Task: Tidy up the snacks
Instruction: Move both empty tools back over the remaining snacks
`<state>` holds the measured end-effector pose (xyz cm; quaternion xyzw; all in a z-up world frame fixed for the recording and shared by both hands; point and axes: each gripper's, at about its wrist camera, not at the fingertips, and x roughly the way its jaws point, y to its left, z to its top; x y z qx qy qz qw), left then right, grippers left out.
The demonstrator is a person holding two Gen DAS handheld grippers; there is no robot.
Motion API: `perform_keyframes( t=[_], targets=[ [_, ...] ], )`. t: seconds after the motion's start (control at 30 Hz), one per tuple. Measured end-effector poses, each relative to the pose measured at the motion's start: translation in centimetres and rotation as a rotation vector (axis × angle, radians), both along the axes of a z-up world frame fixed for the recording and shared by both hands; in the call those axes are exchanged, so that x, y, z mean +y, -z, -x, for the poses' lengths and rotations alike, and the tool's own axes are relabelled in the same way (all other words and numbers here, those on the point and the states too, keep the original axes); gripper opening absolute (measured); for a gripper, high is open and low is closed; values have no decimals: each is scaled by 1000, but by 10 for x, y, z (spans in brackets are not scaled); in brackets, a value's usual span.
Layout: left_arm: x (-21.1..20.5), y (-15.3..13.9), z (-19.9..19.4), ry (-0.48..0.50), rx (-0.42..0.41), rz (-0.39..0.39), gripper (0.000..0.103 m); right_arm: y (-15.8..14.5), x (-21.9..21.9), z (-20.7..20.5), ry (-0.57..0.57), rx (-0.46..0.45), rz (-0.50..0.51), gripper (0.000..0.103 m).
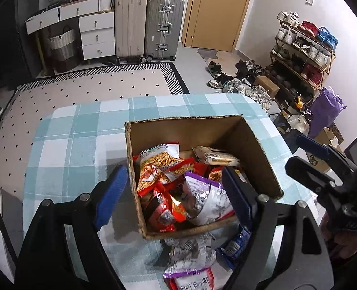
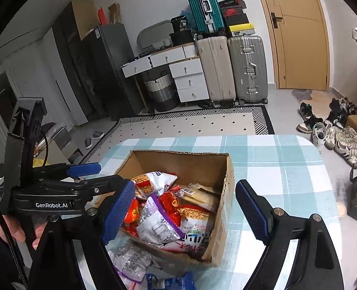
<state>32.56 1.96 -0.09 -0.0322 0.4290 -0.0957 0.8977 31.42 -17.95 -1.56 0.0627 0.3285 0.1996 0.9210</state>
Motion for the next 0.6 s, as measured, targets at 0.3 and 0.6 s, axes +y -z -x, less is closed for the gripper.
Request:
perform_keyframes(
  t=[0.3,0.6],
  targets=[
    [2,-20,41,-24,-30,-33,80,-31,-2,44,7,-59,3,88],
    [4,-32,91,-44,-60,-47,82,-47,-3,99,14,-91,26,89]
  ],
)
